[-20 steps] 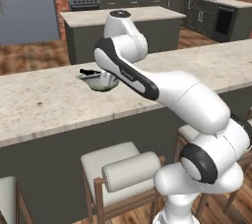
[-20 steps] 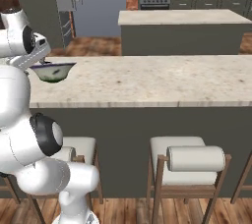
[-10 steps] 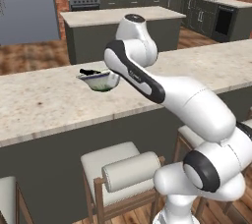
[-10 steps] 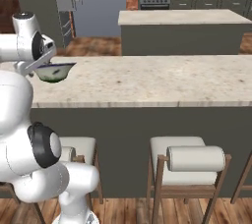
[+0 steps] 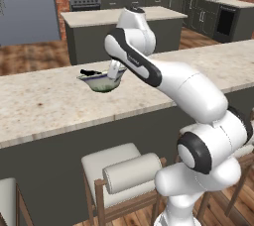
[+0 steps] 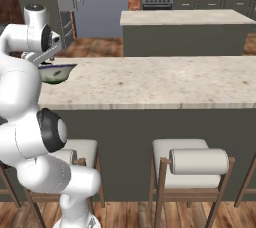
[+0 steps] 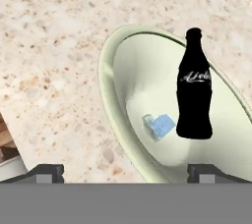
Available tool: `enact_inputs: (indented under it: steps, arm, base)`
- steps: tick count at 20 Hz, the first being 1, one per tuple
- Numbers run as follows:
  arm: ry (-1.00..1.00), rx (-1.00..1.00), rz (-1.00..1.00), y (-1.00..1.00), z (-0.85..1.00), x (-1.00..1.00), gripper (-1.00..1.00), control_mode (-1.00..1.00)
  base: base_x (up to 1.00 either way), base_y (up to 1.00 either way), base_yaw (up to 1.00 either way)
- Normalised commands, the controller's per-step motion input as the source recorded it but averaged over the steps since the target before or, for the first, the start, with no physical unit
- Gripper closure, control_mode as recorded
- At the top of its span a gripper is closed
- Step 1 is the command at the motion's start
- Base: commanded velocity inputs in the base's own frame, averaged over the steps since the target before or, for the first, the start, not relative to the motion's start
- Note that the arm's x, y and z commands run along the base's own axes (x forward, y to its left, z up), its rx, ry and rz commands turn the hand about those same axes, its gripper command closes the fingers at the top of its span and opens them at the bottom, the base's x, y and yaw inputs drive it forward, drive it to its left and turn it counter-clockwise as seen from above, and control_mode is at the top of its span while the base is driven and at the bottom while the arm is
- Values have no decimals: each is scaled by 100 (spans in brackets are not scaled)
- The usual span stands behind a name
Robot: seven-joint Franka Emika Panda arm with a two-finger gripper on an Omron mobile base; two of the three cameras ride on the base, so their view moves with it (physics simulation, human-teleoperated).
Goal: Open the fridge, grab two sodas, and place both sodas inside the bowl with ice on the dining counter.
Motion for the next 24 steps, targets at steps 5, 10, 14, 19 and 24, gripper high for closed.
enact_inputs:
  steps: [5, 10, 14, 19, 24]
  arm:
    - [14, 0, 9, 7, -16, 8, -100, -100]
    - [8, 0, 9, 14, -22, -1, -100, -100]
    - [4, 0, 8, 21, -27, -18, -100, -100]
    - [5, 0, 7, 17, -29, -20, -100, -100]
    - [2, 0, 5, 13, -29, -38, -100, -100]
  base:
    - [0, 0, 0]
    - [0, 0, 0]
    - [0, 0, 0]
    - [0, 0, 0]
    - [0, 0, 0]
